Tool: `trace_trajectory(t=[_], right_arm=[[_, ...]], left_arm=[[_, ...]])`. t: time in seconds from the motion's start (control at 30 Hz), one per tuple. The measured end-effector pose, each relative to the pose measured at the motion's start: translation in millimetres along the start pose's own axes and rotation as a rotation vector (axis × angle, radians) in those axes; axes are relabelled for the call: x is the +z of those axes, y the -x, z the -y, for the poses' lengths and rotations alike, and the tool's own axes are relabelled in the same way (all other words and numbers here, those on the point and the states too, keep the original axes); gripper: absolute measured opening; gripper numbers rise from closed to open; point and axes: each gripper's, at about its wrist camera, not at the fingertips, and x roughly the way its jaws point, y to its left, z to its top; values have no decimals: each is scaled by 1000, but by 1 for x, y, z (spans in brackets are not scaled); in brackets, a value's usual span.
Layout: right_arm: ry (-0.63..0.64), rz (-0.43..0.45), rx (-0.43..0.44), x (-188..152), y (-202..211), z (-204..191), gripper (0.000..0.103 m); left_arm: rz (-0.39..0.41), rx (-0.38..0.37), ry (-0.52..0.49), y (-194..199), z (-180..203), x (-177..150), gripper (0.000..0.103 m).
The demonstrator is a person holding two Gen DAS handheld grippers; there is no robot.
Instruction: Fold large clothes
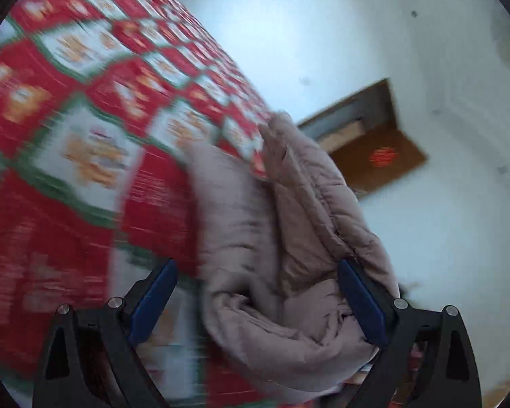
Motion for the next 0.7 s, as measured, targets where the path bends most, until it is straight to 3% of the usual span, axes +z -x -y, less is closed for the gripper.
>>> trace_trajectory(t=[0.2,0.47,0.7], right_arm=[[8,-30,21,0,0,1,0],[-11,-144,101,17,7,10,0],[-55,-14,147,36,101,57,11]], left_arm=[[-60,-156,31,-35,19,5,95],[-129,-281,-209,-65,122,12,95],[-259,-323,-417,-108,212,-19,95]])
